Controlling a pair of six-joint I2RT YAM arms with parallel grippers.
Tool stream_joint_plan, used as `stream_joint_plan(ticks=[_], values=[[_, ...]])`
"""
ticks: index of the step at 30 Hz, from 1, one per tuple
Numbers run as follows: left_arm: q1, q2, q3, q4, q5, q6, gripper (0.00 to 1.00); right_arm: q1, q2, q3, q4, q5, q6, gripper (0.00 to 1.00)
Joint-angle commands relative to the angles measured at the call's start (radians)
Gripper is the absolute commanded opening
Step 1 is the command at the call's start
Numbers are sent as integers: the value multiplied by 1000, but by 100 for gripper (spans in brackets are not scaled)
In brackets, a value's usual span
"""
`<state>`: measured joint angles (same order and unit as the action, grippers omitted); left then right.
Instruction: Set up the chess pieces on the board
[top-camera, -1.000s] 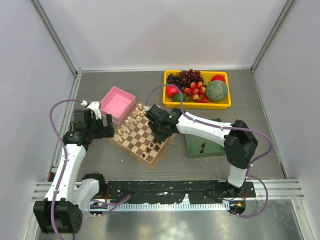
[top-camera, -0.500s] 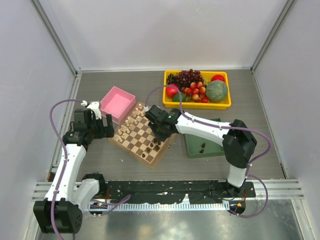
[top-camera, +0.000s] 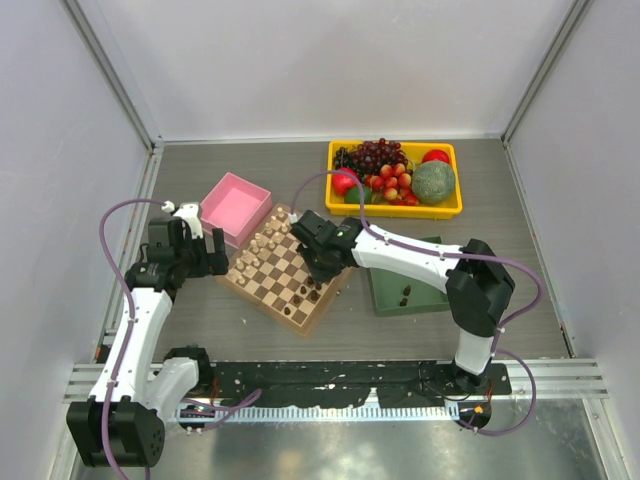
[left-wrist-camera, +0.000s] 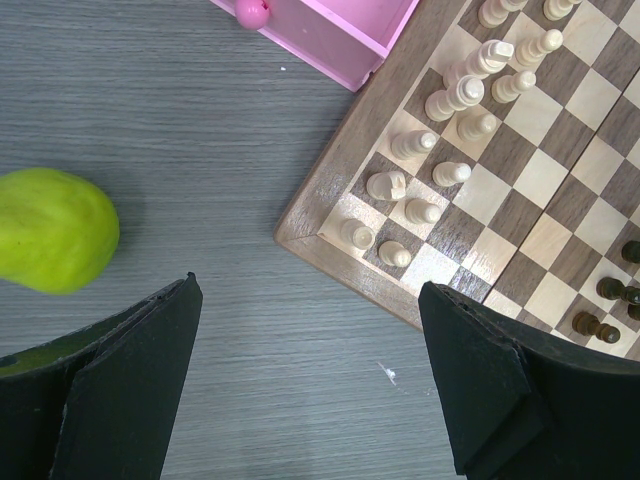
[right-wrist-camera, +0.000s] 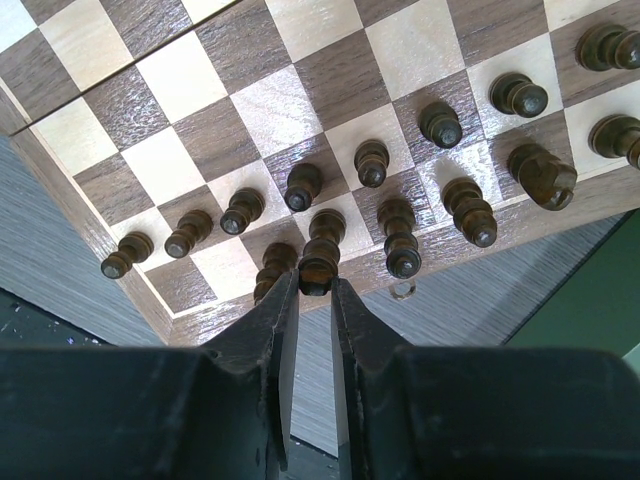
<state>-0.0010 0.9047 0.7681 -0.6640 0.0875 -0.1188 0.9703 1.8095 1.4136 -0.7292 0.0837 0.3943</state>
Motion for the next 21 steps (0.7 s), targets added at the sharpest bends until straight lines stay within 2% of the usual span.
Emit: stream_joint_plan(ticks=[1, 18, 19, 20, 21], values=[[-4, -16, 37, 7, 0, 15, 99, -1, -50, -10, -4, 7, 1, 21], [-4, -15, 36, 7, -2, 15, 99, -1, -53, -13, -3, 7, -2, 20], [-4, -15, 37, 7, 0, 15, 99, -1, -53, -21, 5, 1, -2, 30], [-4, -15, 36, 7, 1, 15, 99, -1, -49, -21, 7, -1, 0, 20], [-4, -15, 36, 7, 1, 15, 99, -1, -45, -21, 8, 1, 0, 20]])
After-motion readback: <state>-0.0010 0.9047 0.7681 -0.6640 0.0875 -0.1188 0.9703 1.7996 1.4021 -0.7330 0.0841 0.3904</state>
